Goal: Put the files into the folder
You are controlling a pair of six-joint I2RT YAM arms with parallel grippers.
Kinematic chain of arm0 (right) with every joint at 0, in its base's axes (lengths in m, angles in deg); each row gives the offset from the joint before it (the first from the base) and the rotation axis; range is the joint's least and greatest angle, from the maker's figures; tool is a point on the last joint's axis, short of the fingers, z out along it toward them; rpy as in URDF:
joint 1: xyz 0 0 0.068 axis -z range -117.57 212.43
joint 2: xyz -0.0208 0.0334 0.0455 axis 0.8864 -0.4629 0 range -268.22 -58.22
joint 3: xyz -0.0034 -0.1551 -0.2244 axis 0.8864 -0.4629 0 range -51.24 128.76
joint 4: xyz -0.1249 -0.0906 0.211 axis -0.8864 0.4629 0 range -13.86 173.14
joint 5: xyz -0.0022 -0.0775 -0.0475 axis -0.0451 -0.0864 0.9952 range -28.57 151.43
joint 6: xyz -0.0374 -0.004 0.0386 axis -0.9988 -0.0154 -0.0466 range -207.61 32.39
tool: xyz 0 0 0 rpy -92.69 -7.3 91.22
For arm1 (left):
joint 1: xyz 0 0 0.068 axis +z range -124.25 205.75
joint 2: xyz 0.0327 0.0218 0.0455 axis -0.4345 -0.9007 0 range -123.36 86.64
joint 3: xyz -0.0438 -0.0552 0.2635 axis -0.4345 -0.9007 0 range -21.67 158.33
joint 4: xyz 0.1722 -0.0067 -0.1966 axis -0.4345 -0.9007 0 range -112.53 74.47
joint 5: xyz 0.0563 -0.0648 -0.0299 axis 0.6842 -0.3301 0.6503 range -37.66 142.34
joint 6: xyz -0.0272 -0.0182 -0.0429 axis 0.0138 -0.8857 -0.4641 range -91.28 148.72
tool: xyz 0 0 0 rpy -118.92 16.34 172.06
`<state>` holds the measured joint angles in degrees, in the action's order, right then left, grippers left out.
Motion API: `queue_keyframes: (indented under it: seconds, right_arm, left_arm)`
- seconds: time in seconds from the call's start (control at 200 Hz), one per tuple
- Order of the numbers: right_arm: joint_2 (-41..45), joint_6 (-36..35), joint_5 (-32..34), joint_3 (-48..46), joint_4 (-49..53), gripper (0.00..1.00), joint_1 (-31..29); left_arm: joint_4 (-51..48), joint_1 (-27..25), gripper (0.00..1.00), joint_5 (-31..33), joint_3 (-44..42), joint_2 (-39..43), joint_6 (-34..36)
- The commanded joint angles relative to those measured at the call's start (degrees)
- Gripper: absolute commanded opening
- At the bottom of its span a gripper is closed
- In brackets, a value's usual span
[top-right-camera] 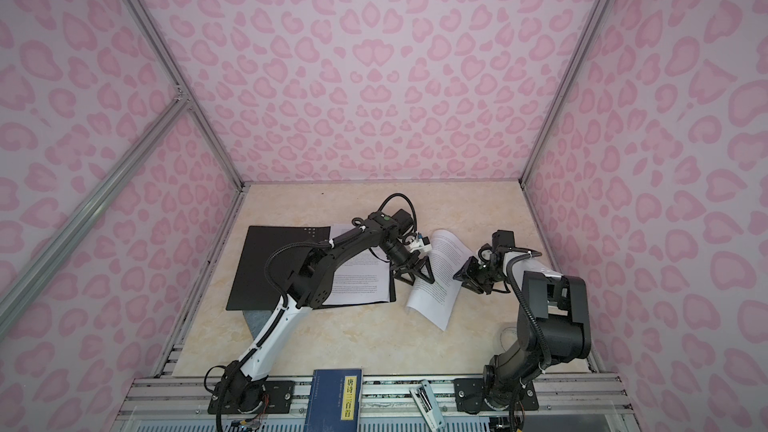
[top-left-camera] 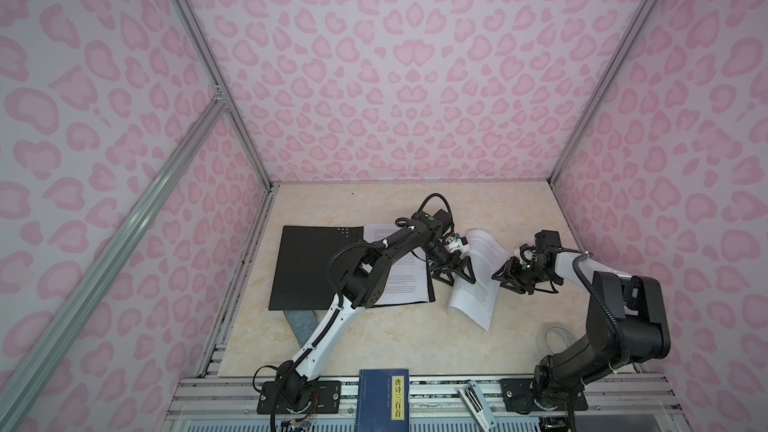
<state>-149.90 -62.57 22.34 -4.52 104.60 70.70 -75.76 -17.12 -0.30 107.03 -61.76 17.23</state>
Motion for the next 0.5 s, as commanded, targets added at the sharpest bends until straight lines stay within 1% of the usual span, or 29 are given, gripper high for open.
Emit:
queue_keyframes:
  seconds: [0.0,0.045,0.17,0.25,0.34,0.395,0.435,0.495]
  right_arm:
    - [0.68,2.14,-4.91,-0.92,-3.01,0.41,-0.02]
    - [1.01,2.30,-5.03,-0.76,-2.91,0.41,-0.08]
    - [1.89,2.25,-5.56,-0.21,-2.23,0.42,-0.02]
    - [2.82,2.80,-6.52,-0.20,-2.41,0.43,-0.02]
    - [4.86,3.47,-6.60,0.28,-2.37,0.44,-0.15]
    - [6.07,4.04,-6.80,0.71,-2.36,0.45,-0.10]
    - [6.85,4.95,-7.92,0.96,-2.94,0.45,-0.10]
    - [7.64,6.53,-10.04,1.06,-4.75,0.46,-0.10]
  left_arm:
    - [-1.41,-0.02,0.82,6.03,-1.57,1.54,-0.33]
    - [-1.07,-0.02,0.77,5.85,-2.34,2.32,-0.59]
    - [-0.09,-0.02,0.70,6.01,-3.69,4.60,-2.55]
    - [0.83,-0.02,0.61,6.65,-4.92,6.66,-3.61]
    - [1.53,-0.02,0.60,7.03,-6.16,9.20,-4.78]
    - [2.39,-0.01,0.57,7.20,-7.47,11.02,-5.69]
    - [3.20,-0.02,0.56,7.50,-8.65,12.43,-6.48]
    - [4.58,-0.02,0.52,8.05,-10.76,14.75,-7.71]
